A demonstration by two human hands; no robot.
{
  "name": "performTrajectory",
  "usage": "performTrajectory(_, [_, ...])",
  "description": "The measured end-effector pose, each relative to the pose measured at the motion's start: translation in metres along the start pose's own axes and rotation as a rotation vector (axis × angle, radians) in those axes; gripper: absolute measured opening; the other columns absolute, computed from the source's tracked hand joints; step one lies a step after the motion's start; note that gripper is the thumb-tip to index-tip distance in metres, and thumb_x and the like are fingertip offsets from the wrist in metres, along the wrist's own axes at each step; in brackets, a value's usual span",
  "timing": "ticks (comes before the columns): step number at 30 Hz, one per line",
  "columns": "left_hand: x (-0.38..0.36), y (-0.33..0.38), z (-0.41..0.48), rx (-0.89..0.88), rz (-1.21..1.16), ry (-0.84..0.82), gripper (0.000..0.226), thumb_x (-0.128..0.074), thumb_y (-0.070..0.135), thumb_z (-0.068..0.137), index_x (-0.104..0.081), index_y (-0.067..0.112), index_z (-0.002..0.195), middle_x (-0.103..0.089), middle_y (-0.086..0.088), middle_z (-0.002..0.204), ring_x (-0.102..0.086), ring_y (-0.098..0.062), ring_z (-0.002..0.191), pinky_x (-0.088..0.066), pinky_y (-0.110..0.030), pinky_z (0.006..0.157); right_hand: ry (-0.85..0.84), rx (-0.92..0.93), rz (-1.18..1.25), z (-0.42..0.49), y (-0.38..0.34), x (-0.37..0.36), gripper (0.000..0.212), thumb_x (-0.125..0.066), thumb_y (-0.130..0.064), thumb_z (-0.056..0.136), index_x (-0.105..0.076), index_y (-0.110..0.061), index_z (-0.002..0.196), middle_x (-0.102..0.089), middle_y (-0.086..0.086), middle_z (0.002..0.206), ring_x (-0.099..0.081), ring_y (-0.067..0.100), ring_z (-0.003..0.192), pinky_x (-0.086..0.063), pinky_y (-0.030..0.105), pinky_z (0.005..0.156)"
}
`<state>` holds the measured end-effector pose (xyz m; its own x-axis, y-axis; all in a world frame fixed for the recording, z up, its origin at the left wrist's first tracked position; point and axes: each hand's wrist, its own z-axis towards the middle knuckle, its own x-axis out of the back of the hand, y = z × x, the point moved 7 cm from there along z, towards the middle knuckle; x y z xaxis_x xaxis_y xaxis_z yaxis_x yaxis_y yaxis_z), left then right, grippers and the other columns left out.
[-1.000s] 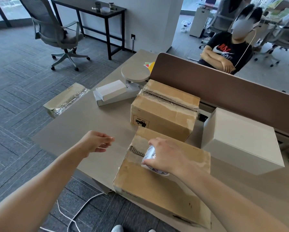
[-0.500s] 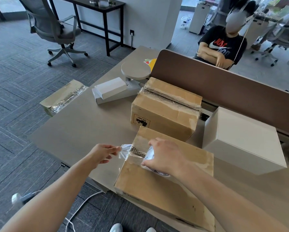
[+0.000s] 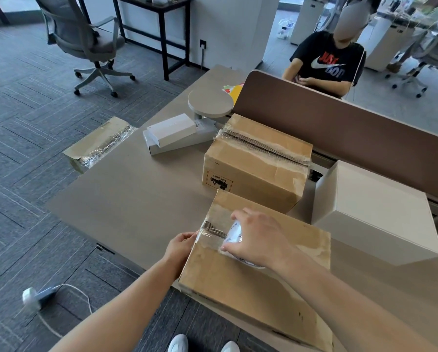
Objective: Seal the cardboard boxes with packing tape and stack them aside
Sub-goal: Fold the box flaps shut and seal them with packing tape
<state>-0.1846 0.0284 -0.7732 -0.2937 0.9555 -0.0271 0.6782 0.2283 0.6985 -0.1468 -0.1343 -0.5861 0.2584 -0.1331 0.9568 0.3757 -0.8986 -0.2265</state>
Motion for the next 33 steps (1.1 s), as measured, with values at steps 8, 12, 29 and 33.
performTrajectory(8, [0.002,0.03,-0.004,-0.329,0.111,-0.012,0.031,-0.05,0.02,0.103,-0.057,0.024,0.133,-0.059,0.005,0.137,-0.056,-0.011,0.122,-0.046,-0.037,0.106,0.005,0.006,0.017,0.0,0.002,-0.003,0.072,-0.068,-0.067,0.071,-0.052,-0.025,0.127,-0.058,-0.009,0.118,-0.056,0.017,0.108,-0.046,0.034,0.091])
performTrajectory(12, [-0.023,0.022,-0.019,-0.305,-0.086,-0.441,0.05,-0.03,0.049,0.105,-0.042,0.029,0.149,-0.05,0.007,0.148,-0.047,-0.014,0.137,-0.034,-0.043,0.116,0.02,0.016,0.038,-0.001,0.001,-0.002,0.073,-0.068,-0.065,0.072,-0.049,-0.025,0.13,-0.058,-0.009,0.122,-0.056,0.017,0.109,-0.046,0.033,0.091])
performTrajectory(29, [-0.024,0.03,-0.033,-0.298,0.182,-0.429,0.06,-0.024,0.061,0.098,-0.041,0.032,0.148,-0.031,0.004,0.158,-0.03,-0.01,0.145,-0.024,-0.027,0.118,0.054,0.011,0.076,-0.01,0.001,0.005,0.068,-0.075,-0.057,0.068,-0.031,-0.021,0.106,-0.054,-0.003,0.095,-0.05,0.021,0.088,-0.035,0.031,0.074])
performTrajectory(33, [-0.03,0.047,-0.062,-0.702,0.755,-0.366,0.106,-0.021,0.089,0.078,0.005,0.023,0.157,0.019,0.016,0.16,0.02,0.006,0.145,0.005,-0.021,0.119,0.084,0.042,0.05,-0.01,0.004,0.008,0.066,-0.074,-0.056,0.07,-0.03,-0.019,0.103,-0.051,-0.004,0.097,-0.052,0.024,0.098,-0.037,0.035,0.086])
